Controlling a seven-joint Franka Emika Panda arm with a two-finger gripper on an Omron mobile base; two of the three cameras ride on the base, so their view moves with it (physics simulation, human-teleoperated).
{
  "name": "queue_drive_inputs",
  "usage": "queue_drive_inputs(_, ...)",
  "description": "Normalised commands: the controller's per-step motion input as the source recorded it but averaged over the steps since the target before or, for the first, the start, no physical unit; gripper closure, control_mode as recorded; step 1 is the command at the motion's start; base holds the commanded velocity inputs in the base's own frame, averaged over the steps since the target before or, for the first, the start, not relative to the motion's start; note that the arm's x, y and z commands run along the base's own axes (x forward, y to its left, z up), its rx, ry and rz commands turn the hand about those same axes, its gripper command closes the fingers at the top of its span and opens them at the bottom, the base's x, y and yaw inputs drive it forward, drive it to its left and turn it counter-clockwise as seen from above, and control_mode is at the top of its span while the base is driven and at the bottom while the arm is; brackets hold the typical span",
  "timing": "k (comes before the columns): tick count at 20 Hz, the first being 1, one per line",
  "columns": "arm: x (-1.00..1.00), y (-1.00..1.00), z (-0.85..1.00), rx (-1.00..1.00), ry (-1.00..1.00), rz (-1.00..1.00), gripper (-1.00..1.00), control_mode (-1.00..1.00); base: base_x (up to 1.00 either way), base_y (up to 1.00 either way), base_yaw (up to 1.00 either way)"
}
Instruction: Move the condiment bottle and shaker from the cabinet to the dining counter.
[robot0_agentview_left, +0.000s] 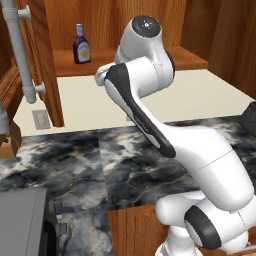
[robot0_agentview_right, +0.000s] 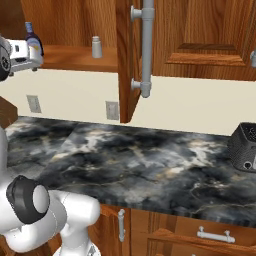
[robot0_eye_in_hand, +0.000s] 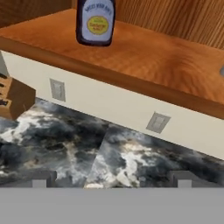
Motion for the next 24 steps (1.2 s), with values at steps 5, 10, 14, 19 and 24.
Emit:
queue_drive_inputs(5, 0.0, -0.39, -0.01, -0.07, -0.18, 0.0, -1.0, -1.0, 0.0, 0.0, 0.0)
queue_drive_inputs(10, 0.0, -0.34, 0.0, 0.0, -0.04, -0.03, -1.0, -1.0, 0.0, 0.0, 0.0)
queue_drive_inputs(14, 0.0, -0.24, 0.0, 0.0, -0.09, -0.02, -1.0, -1.0, 0.0, 0.0, 0.0)
queue_drive_inputs(19, 0.0, -0.19, 0.0, 0.0, -0.08, -0.03, -1.0, -1.0, 0.0, 0.0, 0.0)
queue_drive_inputs(24, 0.03, -0.28, 0.0, 0.0, -0.04, -0.05, -1.0, -1.0, 0.0, 0.0, 0.0)
